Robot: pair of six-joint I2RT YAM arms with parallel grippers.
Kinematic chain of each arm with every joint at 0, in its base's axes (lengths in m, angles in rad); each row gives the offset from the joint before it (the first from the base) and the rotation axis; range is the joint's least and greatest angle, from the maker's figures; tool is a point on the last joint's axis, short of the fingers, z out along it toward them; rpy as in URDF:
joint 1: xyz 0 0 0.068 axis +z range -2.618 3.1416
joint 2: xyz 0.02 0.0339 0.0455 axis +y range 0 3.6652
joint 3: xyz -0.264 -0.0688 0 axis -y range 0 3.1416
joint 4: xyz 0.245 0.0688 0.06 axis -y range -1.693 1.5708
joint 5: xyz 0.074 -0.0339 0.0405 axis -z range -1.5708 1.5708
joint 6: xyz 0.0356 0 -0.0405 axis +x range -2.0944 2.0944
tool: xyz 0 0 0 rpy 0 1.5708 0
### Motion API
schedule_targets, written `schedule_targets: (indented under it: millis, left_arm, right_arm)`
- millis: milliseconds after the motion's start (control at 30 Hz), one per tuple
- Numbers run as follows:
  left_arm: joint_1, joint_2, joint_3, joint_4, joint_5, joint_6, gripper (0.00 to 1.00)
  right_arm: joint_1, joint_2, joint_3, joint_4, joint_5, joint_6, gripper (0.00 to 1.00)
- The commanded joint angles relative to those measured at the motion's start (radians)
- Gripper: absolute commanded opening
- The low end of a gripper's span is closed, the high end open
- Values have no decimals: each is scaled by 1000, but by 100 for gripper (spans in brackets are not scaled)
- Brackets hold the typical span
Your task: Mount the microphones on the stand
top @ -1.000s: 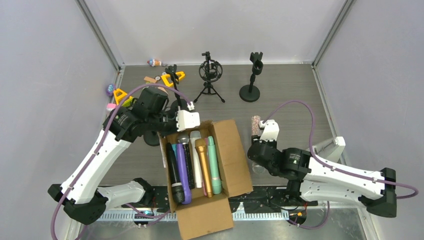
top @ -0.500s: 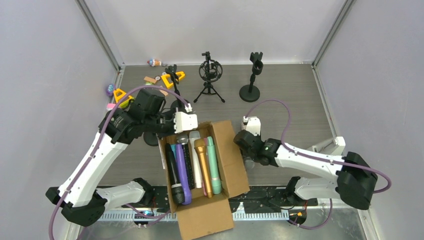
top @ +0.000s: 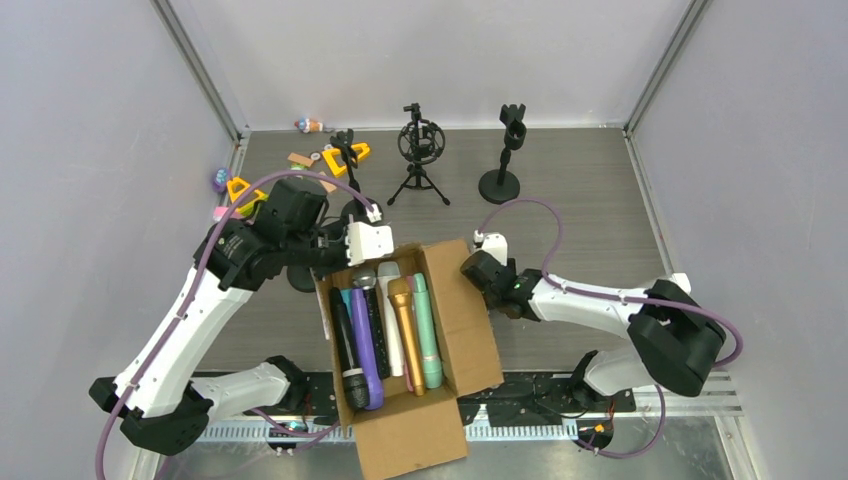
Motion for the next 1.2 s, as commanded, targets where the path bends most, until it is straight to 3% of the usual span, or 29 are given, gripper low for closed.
schedule_targets:
  millis: [0, 167, 333, 467, 600, 733, 867, 1033, 1167]
  left_arm:
    - [-7, -27, -11, 8, 43, -38, 0]
    - [-7, -29, -9, 10, 36, -50, 0]
    - [-7, -27, 1, 4, 37, -52, 0]
    - [-7, -31, 6, 0, 34, -58, 0]
    - [-7, -34, 10, 5, 31, -63, 0]
    - [-6, -27, 23, -4, 29, -70, 0]
    - [-6, -28, 34, -18, 19, -70, 0]
    - [-7, -37, 20, -7, 16, -76, 0]
    - [-6, -27, 21, -2, 27, -87, 0]
  right_arm:
    - [0, -103, 63, -83, 5, -28, 86]
    - [1, -350, 165, -237, 142, -88, 99]
    - [0, -434, 311, -364, 178, -133, 95]
    - [22, -445, 414, -402, 206, -169, 95]
    - [255, -310, 644, -475, 372, -207, 95]
    - [373, -211, 777, -548, 444, -204, 95]
    - [475, -270, 689, -502, 458, -136, 95]
    - [689, -170, 616, -469, 505, -17, 99]
    - [795, -105, 553, -351, 519, 22, 91]
